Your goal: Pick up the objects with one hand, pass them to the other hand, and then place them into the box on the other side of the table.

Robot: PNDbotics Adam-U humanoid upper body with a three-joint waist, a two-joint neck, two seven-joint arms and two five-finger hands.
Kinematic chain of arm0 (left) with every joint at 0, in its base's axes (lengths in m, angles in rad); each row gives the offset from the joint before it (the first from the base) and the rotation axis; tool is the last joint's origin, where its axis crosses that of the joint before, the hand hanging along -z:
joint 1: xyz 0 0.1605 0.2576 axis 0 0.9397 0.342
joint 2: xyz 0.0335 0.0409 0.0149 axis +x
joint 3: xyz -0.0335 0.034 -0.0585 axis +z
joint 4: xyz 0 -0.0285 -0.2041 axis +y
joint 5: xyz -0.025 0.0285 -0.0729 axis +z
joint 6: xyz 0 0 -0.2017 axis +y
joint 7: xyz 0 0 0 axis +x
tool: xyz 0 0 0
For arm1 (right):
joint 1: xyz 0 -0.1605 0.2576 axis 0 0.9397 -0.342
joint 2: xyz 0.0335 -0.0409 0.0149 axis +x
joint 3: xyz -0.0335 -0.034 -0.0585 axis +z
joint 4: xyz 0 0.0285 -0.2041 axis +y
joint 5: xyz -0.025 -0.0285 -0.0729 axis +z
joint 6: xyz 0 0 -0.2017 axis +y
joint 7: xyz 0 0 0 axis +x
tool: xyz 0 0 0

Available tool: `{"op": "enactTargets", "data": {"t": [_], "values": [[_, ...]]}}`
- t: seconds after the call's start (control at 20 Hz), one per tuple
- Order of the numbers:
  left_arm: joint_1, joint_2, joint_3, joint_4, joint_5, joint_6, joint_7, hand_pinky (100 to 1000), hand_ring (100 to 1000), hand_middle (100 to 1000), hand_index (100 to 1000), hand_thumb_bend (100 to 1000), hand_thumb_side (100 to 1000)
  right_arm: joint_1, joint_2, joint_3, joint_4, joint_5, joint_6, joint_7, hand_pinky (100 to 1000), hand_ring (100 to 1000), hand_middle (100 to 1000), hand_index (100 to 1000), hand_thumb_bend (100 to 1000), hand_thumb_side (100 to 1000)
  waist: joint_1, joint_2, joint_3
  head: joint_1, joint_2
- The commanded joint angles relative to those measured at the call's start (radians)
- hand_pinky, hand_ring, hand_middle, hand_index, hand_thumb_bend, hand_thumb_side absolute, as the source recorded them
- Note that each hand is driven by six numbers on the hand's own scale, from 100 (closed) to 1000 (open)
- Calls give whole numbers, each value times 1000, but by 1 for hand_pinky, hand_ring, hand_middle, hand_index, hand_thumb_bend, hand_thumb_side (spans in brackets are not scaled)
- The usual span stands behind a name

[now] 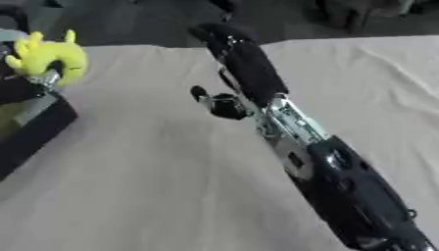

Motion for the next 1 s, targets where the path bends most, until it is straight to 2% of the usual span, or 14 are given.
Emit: {"op": "enactTargets", "data": {"t": [0.05,0.2,0.35,0.65,1.0], "values": [[9,70,52,1,11,-5,32,770,523,449,361,100,324,-14,-23,-14,-27,-11,7,-9,833,861,829,896,470,100,1,-25,3,20,-9],[32,88,72,27,3,-4,55,769,526,450,369,100,318,-14,-26,-15,-29,-14,10,-11,833,860,828,895,469,100,0,-25,2,33,-10],[46,96,82,58,-16,-6,67,774,537,464,414,100,301,-14,-30,-17,-32,-18,13,-14,831,857,825,891,465,100,-1,-24,2,41,-11],[55,94,98,133,-118,-10,71,804,582,531,510,100,154,-12,-34,-20,-37,-27,19,-21,829,853,822,889,462,100,-4,-22,-2,49,-14],[66,87,119,196,-196,8,79,846,663,613,621,100,114,-9,-36,-23,-40,-30,25,-25,828,851,820,887,459,100,-6,-21,0,70,-15]]}}
